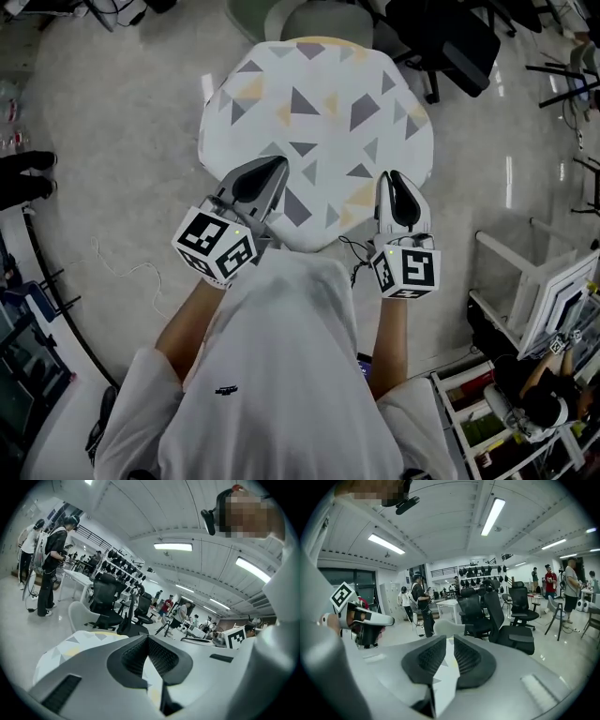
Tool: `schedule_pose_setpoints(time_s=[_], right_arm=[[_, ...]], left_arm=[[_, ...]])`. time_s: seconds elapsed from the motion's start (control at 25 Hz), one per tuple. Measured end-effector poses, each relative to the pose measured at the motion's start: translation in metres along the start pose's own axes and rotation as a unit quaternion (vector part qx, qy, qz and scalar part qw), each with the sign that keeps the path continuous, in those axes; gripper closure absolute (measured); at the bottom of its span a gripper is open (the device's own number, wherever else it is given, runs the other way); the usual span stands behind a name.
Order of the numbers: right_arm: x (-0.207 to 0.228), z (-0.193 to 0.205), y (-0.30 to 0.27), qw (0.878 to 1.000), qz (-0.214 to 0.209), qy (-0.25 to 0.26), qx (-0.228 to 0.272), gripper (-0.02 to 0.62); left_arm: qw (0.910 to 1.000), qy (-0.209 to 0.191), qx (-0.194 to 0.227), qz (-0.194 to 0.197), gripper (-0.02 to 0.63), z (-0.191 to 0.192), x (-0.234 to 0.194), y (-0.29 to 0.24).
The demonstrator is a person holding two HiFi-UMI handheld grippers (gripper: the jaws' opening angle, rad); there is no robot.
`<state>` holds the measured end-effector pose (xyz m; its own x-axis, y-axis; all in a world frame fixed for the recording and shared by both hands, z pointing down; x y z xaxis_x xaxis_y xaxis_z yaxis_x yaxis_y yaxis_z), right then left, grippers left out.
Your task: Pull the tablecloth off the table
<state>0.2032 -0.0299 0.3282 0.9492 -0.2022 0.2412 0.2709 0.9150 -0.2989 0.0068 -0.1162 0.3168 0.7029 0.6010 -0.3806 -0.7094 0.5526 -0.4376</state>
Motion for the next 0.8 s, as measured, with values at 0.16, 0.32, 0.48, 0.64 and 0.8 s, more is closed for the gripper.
schedule_pose_setpoints(time_s=[0.16,0.32,0.48,0.64,0.8], right_arm=[[0.053,0.001,-0.027,0.999,-0.029,0.009,-0.015,0.506],[0.102,0.016,-0.06,0.997,-0.062,0.028,-0.041,0.453],[0.148,0.031,-0.099,0.994,-0.086,0.037,-0.06,0.436],[0.183,0.047,-0.137,0.989,-0.111,0.029,-0.088,0.419],[0.211,0.061,-0.172,0.984,-0.136,0.032,-0.115,0.403]], left_arm=[[0.9998,0.006,-0.002,-0.021,0.6,-0.002,0.01,-0.04],[0.9987,0.014,-0.009,-0.048,0.6,0.005,0.013,-0.082],[0.9974,0.01,-0.015,-0.07,0.6,0.013,0.009,-0.126],[0.9963,0.008,-0.031,-0.08,0.598,0.02,-0.001,-0.167],[0.9947,0.015,-0.039,-0.094,0.6,0.025,-0.01,-0.204]])
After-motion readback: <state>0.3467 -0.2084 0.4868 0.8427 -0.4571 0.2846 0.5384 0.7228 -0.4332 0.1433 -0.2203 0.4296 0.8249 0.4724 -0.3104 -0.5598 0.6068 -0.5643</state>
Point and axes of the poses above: the fingertips, and each gripper's own axes: y backward along the fingers, x to its right, z out of its underside, the point moved 4 cm from there along y, backward along the fingers, and after that the axes turned 14 degrees about -z, right-handed, at the moved point
